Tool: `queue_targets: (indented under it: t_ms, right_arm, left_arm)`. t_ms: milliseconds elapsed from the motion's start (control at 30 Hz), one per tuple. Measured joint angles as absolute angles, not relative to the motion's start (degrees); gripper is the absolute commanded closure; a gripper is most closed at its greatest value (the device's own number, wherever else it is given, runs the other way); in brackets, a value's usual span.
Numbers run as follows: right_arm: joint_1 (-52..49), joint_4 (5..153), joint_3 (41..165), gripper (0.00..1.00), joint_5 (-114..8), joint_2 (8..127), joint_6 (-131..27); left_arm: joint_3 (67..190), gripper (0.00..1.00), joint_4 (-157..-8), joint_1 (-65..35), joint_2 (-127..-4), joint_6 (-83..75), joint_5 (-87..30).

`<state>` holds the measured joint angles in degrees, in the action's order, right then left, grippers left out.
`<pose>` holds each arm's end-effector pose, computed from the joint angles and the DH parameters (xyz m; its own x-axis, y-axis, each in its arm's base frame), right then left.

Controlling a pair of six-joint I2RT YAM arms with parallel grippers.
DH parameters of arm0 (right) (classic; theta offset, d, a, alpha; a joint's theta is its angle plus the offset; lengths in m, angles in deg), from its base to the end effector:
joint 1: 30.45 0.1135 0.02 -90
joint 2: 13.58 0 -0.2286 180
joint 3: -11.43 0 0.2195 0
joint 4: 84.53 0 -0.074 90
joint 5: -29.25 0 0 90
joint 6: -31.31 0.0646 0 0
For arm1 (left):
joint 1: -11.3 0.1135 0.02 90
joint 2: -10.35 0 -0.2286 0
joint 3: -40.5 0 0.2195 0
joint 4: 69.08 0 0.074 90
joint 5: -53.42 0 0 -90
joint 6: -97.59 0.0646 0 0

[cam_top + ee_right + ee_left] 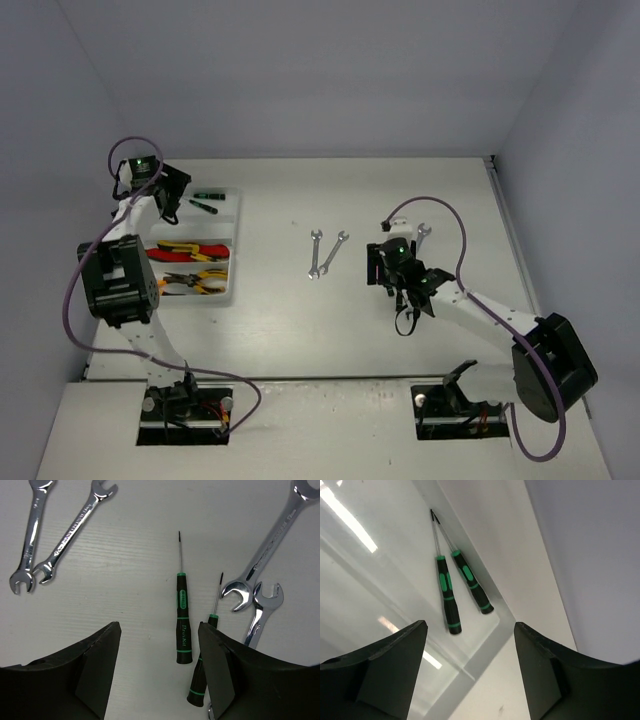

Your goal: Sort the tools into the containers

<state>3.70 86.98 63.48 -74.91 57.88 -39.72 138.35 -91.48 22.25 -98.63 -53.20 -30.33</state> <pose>0.2365 0.1413 0.1934 -0.4850 0.0519 -0.8730 -0.2197 0.9590 0.1790 0.4185 0.0738 0.2110 -0.1776 -0.9181 -0.3543 -0.5220 0.3931 -0.7569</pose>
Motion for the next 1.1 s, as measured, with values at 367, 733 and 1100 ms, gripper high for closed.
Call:
queue_targets:
  t_ms: [367,733,1100]
  right_arm:
    - [1.45,85.24,65.55,0.51,-73.42,68.78,-37.08]
    - [0.32,85.94,66.84,0.91,-71.56,74.66,-35.62]
    - [8.02,85.54,66.66,1.0,-70.32,68.8,-37.81]
  left_arm:
    - [129.46,0.31,-101.63,12.29,-63.73,-35.45,-29.78]
    - [113.87,0.31,-113.27,-0.33,-44.96,-26.83,-21.63]
    - [107.8,0.31,-113.91,-16.86,-39.77,-31.51,-21.64]
